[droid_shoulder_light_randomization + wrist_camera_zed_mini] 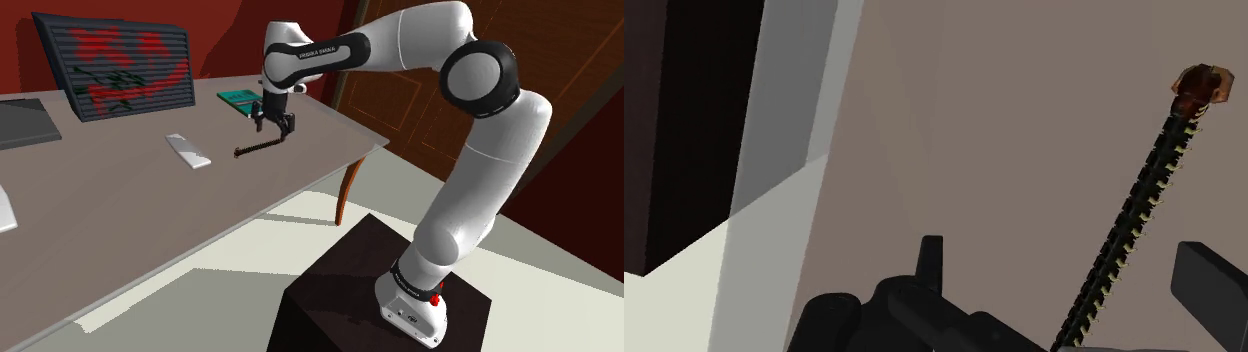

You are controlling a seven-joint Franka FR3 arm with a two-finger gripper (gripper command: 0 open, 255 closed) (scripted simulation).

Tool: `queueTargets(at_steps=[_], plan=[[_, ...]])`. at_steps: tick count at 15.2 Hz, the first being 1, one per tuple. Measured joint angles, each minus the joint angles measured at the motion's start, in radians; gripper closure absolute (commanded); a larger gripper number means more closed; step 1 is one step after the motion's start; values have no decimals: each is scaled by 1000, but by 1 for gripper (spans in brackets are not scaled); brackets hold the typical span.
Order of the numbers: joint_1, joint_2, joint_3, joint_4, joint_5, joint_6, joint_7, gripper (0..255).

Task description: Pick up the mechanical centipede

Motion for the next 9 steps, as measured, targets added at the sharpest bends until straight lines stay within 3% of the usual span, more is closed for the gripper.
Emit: queueTargets(at_steps=[6, 9], plan=[[1, 189, -50, 171, -7, 31, 210, 0], [4, 227, -58, 191, -10, 51, 237, 0]])
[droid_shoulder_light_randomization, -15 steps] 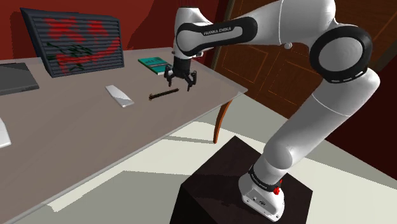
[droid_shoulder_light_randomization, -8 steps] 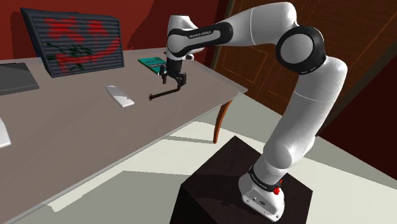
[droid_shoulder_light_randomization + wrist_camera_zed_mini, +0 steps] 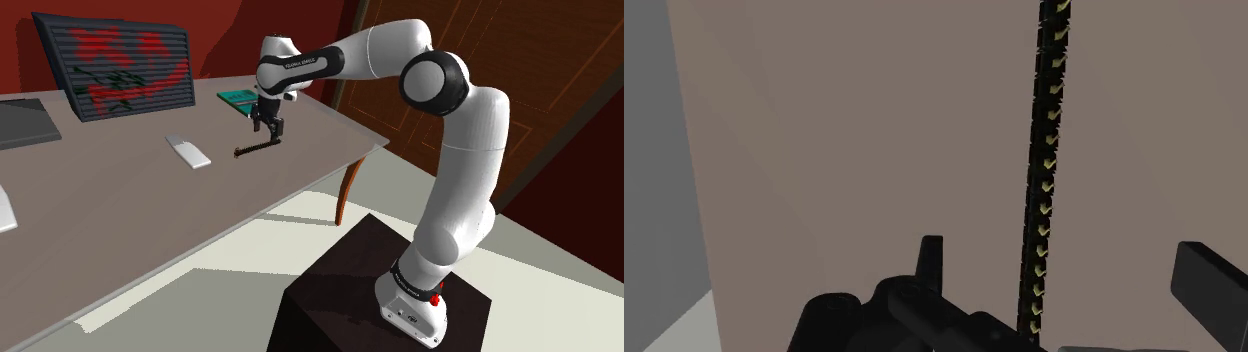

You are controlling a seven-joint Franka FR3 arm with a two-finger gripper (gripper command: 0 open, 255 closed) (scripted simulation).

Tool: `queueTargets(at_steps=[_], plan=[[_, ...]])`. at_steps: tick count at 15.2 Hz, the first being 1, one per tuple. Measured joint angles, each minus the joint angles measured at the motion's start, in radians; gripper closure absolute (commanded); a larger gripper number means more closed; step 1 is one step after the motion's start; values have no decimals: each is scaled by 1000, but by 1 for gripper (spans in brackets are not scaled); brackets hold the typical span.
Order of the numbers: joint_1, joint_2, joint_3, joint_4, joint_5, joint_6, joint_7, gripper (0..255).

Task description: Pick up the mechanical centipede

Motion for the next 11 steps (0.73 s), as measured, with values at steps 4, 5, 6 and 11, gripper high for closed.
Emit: queueTargets(at_steps=[4, 5, 6, 11], plan=[[1, 26, -4, -19, -6, 45, 6, 0], [1, 28, -4, -25, -6, 53, 6, 0], [1, 30, -5, -30, -7, 59, 7, 255], [2, 31, -5, -34, -8, 65, 8, 255]])
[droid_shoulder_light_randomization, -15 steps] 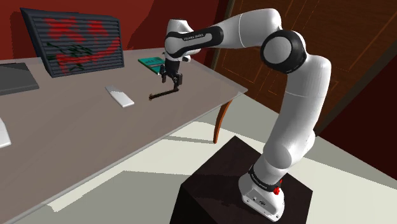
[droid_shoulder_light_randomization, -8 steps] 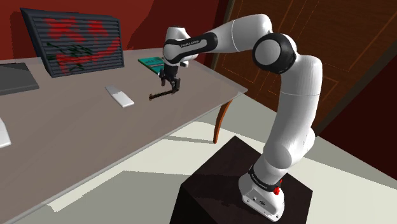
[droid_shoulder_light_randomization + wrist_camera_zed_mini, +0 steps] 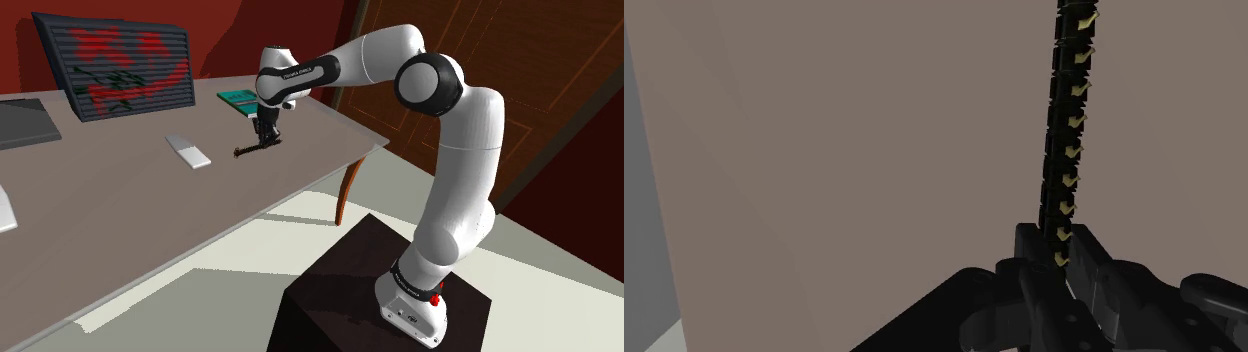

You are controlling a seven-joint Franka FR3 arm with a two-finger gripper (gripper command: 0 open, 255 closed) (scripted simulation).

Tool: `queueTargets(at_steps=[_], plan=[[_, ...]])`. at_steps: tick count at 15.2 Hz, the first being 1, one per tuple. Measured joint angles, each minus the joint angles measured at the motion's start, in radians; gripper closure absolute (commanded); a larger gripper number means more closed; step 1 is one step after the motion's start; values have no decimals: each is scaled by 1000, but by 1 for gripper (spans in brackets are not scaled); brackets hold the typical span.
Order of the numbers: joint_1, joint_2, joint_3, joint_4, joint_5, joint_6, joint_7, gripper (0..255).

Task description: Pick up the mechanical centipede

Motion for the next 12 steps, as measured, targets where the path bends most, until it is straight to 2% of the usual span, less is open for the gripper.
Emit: queueTargets(at_steps=[6, 12], plan=[[-1, -1, 0, 4, 1, -6, -1, 255], [-3, -30, 4, 39, 9, -68, -6, 255]])
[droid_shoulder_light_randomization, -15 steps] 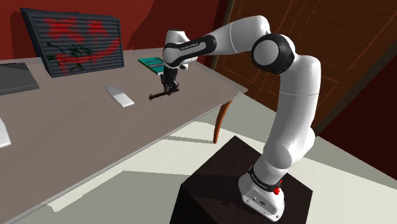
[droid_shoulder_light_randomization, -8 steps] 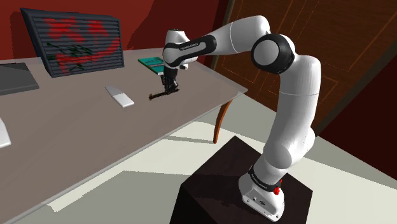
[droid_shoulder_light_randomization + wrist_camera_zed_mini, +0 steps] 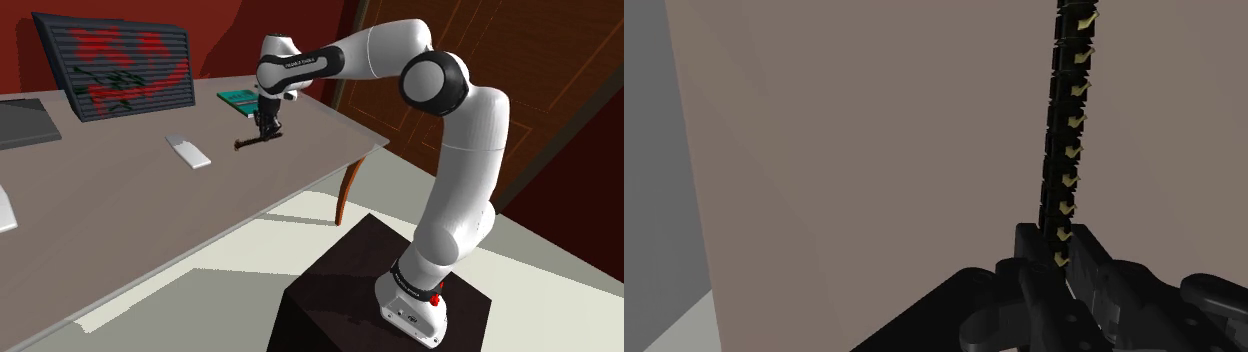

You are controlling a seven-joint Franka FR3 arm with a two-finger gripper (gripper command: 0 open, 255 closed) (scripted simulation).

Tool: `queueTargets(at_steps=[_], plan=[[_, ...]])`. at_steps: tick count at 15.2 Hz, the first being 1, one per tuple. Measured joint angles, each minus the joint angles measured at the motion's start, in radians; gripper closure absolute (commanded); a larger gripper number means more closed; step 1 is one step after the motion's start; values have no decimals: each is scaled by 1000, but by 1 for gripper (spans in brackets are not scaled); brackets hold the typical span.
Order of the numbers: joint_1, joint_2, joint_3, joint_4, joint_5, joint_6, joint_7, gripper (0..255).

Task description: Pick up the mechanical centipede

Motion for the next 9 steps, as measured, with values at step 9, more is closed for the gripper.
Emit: queueTargets(at_steps=[9], plan=[[-1, -35, 4, 66, 9, -100, -5, 255]])
